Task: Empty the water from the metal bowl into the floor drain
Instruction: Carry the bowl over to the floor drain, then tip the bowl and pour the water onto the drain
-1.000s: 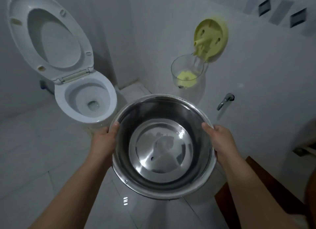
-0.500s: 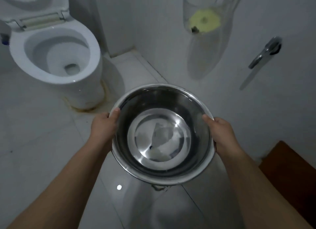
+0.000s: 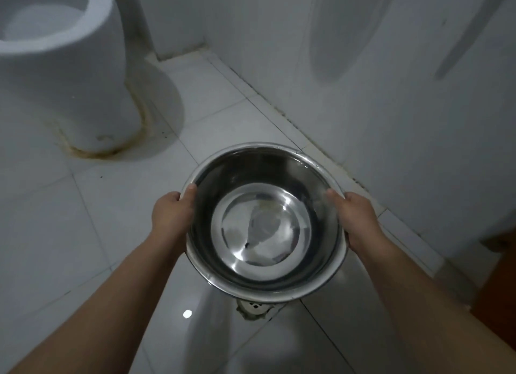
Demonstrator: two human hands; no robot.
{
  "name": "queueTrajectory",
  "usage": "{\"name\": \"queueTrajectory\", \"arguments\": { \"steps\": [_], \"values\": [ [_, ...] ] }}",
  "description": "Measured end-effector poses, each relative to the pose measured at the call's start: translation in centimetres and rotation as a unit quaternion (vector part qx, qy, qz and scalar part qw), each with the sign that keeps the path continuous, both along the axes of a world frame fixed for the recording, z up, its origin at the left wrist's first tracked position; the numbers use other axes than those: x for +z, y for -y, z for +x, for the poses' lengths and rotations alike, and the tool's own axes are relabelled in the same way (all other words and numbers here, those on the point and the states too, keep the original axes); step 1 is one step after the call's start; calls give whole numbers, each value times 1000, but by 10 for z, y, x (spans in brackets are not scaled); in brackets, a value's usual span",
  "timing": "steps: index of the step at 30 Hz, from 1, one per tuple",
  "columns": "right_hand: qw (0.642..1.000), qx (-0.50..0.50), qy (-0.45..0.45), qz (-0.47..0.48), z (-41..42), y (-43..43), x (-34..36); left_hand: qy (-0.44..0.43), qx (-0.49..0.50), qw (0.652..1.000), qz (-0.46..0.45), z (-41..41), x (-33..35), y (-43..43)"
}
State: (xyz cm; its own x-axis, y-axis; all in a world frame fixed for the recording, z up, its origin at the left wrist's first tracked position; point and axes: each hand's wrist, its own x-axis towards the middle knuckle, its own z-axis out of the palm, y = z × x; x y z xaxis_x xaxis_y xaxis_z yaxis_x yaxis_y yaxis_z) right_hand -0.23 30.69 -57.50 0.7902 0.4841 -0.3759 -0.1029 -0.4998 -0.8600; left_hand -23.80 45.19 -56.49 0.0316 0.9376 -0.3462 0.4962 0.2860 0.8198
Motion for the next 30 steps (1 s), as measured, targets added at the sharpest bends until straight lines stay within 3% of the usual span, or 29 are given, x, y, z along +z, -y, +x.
{"name": "queueTrajectory", "arguments": {
  "steps": [12,30],
  "values": [
    [999,-18,2,-29,9,30,-89,-27,-40,999,-10,18,-79,15],
    [1000,0,29,-8,13,11,-122,-25,-47,998,26,9,-113,8]
  ]
}}
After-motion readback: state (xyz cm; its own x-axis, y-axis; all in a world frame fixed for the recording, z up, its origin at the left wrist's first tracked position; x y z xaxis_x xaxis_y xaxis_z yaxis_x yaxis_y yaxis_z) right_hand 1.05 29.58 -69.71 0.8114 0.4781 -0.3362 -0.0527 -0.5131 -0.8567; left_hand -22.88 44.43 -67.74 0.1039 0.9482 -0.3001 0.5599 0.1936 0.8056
